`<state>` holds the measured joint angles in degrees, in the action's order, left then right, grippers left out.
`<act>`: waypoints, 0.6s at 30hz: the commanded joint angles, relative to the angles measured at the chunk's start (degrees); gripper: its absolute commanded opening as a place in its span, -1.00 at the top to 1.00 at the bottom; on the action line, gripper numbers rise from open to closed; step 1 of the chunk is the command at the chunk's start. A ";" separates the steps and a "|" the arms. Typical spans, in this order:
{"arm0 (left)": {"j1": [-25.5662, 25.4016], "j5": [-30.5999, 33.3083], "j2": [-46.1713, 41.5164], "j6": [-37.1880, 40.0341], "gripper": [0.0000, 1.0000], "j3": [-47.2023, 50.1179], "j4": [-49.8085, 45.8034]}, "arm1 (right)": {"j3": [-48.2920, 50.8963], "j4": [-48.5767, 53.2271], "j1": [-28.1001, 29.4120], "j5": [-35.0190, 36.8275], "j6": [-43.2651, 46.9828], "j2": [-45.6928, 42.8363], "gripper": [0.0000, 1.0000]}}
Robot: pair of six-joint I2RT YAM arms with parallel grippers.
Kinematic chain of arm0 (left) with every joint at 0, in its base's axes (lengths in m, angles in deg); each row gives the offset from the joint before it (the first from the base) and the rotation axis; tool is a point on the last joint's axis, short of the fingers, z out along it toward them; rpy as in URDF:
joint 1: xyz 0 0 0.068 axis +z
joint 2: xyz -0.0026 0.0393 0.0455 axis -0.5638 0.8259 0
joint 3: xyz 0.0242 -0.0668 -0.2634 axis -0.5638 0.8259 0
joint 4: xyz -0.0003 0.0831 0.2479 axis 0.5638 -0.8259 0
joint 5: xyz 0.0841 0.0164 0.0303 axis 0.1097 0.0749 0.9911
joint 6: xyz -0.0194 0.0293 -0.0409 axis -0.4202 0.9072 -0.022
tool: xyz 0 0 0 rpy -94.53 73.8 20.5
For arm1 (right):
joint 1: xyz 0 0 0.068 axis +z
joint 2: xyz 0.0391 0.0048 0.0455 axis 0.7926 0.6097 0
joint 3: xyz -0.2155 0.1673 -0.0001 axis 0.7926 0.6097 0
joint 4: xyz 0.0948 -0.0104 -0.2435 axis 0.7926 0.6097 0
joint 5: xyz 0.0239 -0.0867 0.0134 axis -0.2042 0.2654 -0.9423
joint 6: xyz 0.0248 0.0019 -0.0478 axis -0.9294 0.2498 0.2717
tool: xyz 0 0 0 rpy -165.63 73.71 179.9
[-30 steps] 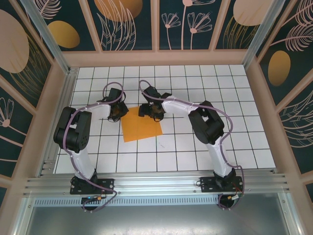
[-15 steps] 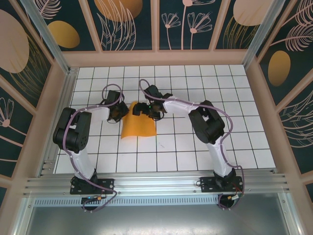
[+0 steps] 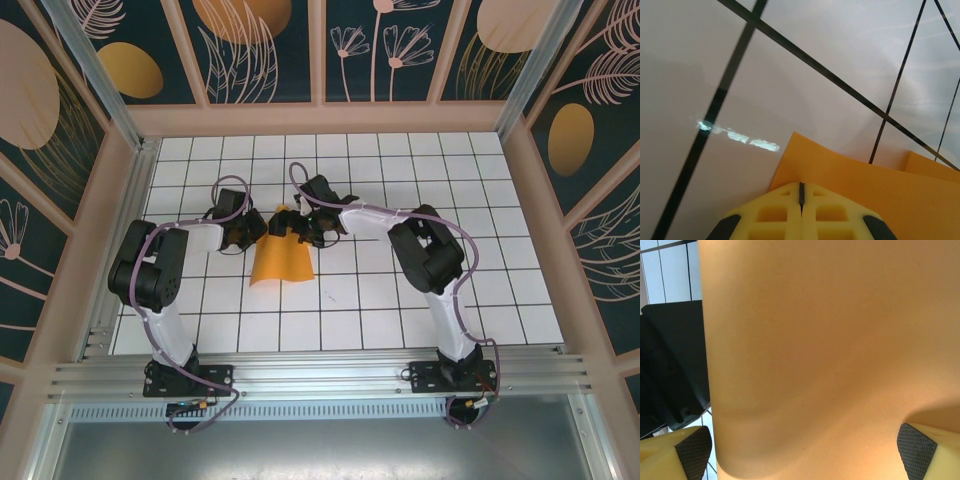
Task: Fold a paper plane with a square sheet of paper (pick it up from the middle)
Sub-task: First fold in half a square sheet of paper at the center of the table.
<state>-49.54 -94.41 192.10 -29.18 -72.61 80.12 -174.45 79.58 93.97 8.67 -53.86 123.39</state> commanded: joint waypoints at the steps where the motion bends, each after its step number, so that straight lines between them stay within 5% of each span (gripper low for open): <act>1: -0.47 -3.82 1.82 -0.48 0.92 1.33 0.07 | 1.51 0.58 -0.32 -1.70 -0.95 -1.36 -0.92; 14: -1.20 -6.45 1.26 -2.95 0.93 0.71 3.08 | 5.88 -3.33 -1.24 -0.88 -3.70 -4.66 -0.40; 18: -1.12 -5.93 -0.83 -2.92 0.87 0.37 2.69 | 11.14 -10.60 -2.66 -4.77 -5.23 -7.56 -0.06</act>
<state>-50.48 -100.61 193.46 -31.21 -72.37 83.29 -166.10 74.73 92.46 7.25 -57.24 119.52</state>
